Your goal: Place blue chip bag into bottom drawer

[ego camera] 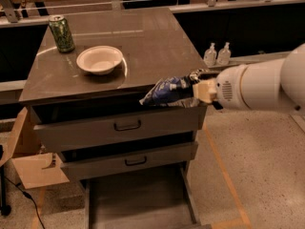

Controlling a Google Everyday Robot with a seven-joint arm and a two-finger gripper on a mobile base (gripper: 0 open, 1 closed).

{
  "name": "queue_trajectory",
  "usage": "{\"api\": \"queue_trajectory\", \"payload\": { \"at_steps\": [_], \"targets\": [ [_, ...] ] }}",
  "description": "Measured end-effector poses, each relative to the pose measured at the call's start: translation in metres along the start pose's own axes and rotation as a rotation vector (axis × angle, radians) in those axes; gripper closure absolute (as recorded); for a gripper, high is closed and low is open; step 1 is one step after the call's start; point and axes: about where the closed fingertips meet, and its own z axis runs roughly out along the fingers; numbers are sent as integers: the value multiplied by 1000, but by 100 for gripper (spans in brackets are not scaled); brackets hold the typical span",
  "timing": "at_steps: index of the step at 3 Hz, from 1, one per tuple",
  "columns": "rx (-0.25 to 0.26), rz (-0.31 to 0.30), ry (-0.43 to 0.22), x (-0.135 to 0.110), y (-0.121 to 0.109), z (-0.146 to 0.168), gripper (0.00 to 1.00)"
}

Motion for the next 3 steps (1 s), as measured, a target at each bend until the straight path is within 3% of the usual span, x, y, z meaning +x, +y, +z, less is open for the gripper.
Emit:
{"api": "queue_trajectory", "payload": {
  "at_steps": [1, 3],
  "targets": [
    [-5, -1, 108, 43, 16, 13, 100],
    [8, 21, 129, 63, 15, 22, 100]
  ]
}}
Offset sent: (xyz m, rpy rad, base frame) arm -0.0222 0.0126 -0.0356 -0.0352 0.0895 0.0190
